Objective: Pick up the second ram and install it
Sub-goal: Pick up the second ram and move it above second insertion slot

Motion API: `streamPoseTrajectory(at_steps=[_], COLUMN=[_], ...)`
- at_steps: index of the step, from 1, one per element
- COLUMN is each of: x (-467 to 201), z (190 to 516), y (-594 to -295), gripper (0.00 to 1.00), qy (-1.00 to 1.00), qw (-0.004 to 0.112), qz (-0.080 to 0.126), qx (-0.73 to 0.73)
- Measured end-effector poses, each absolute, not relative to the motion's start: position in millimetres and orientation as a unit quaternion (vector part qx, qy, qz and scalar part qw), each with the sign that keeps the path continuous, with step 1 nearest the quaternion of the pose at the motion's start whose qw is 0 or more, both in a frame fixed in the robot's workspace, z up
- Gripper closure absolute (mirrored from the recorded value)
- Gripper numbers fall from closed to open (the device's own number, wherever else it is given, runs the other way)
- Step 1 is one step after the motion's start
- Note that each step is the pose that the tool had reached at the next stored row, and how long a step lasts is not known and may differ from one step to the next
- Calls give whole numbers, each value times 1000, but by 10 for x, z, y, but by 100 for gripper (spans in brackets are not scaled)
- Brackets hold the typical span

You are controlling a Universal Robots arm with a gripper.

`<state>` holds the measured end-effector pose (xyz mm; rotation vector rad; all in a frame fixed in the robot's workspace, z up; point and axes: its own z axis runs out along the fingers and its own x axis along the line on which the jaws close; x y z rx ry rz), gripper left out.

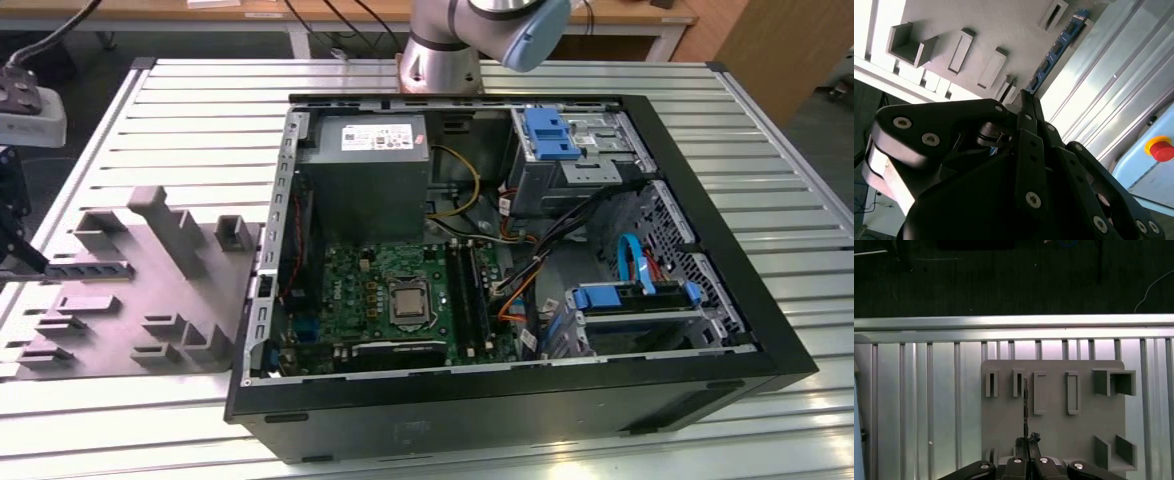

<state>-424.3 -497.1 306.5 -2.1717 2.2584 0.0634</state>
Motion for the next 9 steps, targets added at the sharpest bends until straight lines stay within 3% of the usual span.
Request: streamPoseTrajectory(at_steps=[9], x=[-4243], z=[3400], y=[-4971], gripper=[88], qy=[721], qw=[4], qz=[20], qx=[-693])
